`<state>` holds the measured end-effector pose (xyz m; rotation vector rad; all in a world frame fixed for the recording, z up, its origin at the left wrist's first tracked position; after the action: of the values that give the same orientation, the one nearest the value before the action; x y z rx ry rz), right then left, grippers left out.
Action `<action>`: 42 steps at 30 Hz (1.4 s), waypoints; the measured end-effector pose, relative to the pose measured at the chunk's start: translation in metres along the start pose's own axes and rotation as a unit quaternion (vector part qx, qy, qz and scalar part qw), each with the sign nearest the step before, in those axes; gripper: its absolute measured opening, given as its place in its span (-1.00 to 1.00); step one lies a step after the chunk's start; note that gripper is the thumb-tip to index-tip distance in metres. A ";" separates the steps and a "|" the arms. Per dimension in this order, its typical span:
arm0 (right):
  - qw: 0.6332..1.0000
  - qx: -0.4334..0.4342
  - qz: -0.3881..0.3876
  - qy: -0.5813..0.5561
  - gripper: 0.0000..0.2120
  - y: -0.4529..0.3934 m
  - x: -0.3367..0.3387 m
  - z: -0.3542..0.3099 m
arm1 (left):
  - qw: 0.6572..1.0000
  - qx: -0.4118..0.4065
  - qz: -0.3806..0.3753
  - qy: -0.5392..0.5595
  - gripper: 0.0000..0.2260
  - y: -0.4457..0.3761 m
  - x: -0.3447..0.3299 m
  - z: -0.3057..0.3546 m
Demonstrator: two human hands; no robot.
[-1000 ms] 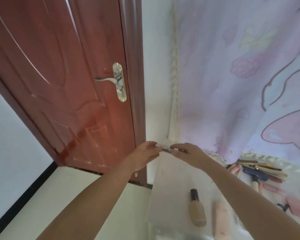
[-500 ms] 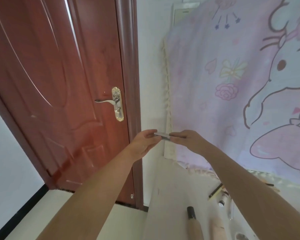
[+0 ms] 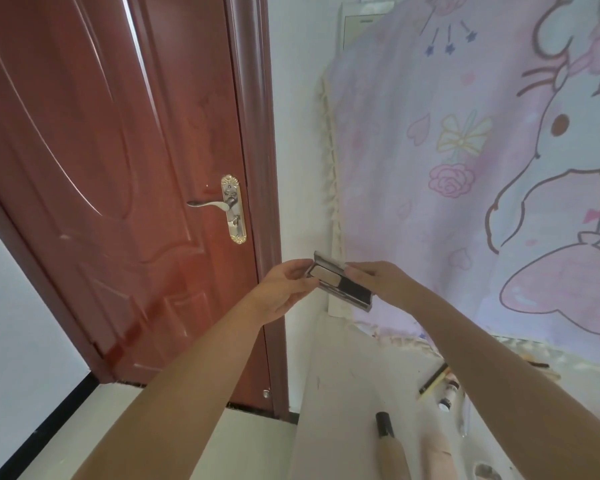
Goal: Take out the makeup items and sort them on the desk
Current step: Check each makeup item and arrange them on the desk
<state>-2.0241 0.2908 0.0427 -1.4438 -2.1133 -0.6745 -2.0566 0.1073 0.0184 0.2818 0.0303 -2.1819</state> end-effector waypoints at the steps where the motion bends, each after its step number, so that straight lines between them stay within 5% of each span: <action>1: 1.000 0.001 0.009 0.030 -0.75 0.000 0.000 0.000 | 1.000 0.012 -0.011 -0.022 -0.68 0.000 0.000 0.002; 10: 0.996 -0.078 0.038 0.036 -0.67 -0.012 0.004 0.023 | 0.923 0.086 -0.003 -0.374 -0.42 -0.003 -0.004 -0.008; 20: 0.966 -0.248 -0.044 -0.056 -0.64 -0.043 -0.047 0.096 | 0.914 0.178 -0.020 -0.364 -0.43 -0.016 0.014 -0.122; 24: 0.945 -0.296 -0.135 0.039 -0.49 -0.047 -0.082 0.125 | 0.912 0.237 -0.022 -0.335 -0.42 -0.006 0.023 -0.173; 30: 0.920 -0.295 -0.247 0.069 -0.51 -0.039 -0.133 0.153 | 0.885 0.299 -0.022 -0.357 -0.46 0.027 0.017 -0.217; 42: 0.926 -0.301 -0.215 0.072 -0.53 -0.039 -0.152 0.165 | 0.771 0.346 -0.043 -0.533 -0.64 0.041 0.002 -0.234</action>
<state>-2.0317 0.2783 -0.1843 -1.1416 -2.2213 -1.6624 -1.9794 0.1110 -0.2066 -0.6078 -1.4317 -2.0546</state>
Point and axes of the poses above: each hand's wrist, its own y-axis away from the middle knuckle, its own x-axis out of the back of the hand, z = x × y, the point moved 1 cm from there along -y, towards the middle knuckle, and after that the axes turned 12 degrees about -z, right-handed, at the moved point
